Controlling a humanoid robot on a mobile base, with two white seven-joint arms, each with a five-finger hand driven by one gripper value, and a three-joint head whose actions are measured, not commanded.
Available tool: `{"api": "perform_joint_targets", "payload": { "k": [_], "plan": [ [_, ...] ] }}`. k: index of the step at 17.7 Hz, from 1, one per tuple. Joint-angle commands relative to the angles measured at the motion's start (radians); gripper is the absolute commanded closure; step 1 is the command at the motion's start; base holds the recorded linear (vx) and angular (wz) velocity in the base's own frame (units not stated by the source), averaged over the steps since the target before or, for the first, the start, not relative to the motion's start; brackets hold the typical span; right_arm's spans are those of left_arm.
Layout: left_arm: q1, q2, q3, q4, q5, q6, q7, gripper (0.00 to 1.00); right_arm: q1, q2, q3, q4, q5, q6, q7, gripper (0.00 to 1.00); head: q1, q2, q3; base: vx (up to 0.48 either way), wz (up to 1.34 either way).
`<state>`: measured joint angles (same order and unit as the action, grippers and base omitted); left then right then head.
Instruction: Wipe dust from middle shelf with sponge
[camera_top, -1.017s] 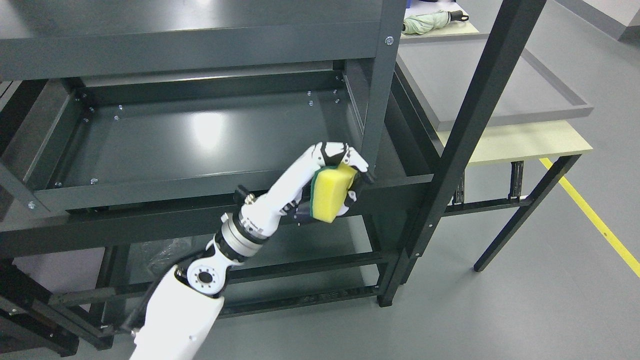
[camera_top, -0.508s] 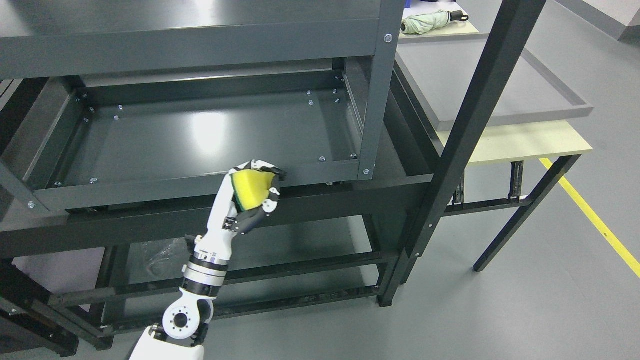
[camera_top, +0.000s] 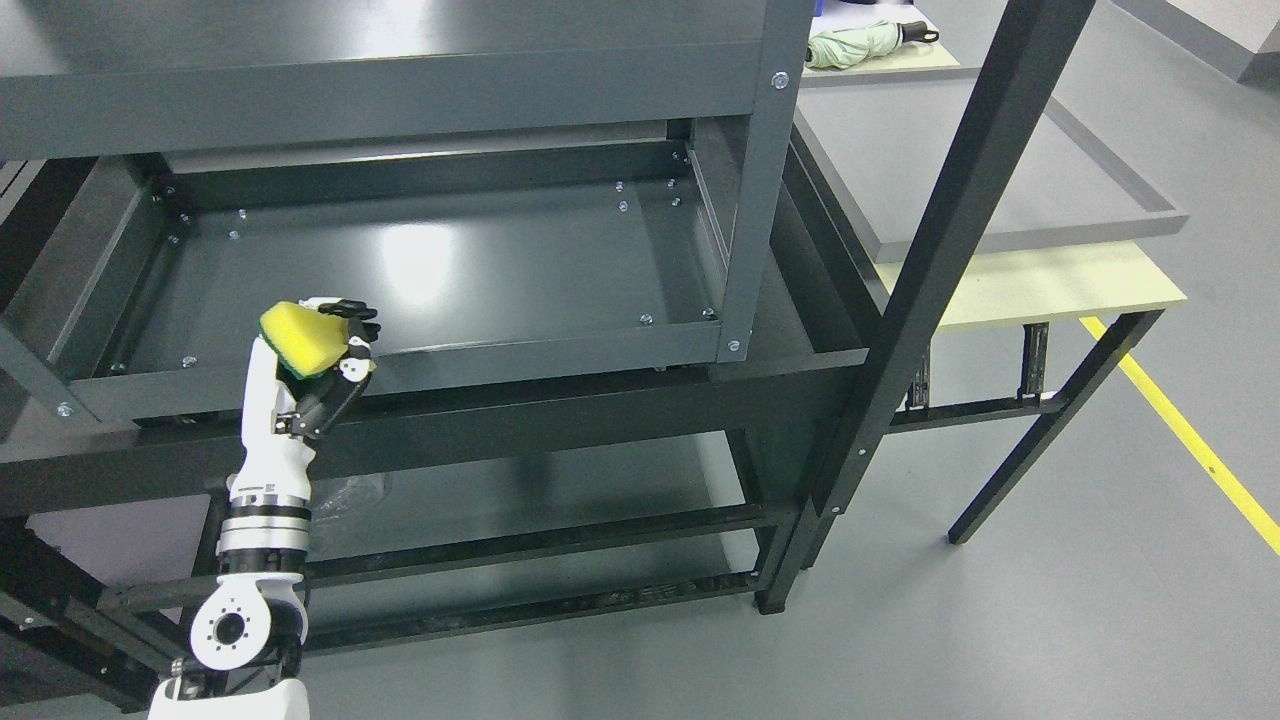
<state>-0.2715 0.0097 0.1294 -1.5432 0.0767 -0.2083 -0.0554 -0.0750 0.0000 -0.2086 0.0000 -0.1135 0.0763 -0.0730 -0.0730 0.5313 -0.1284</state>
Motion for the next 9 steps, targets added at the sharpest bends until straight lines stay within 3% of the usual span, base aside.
{"api": "perform_joint_targets", "payload": {
  "k": [1,9],
  "plan": [
    [0.096,0.008,0.141,-0.236,0.003,-0.012,0.002,1.00,0.000,-0.017,0.000,-0.017,0.000,0.000,-0.001,0.00,0.0000,0.000,0.000,0.000,0.00],
    [0.190,0.008,0.145,-0.229,0.006,-0.026,0.012,1.00,0.000,-0.017,0.000,-0.017,0.000,0.000,-0.001,0.00,0.0000,0.000,0.000,0.000,0.00]
  ]
}}
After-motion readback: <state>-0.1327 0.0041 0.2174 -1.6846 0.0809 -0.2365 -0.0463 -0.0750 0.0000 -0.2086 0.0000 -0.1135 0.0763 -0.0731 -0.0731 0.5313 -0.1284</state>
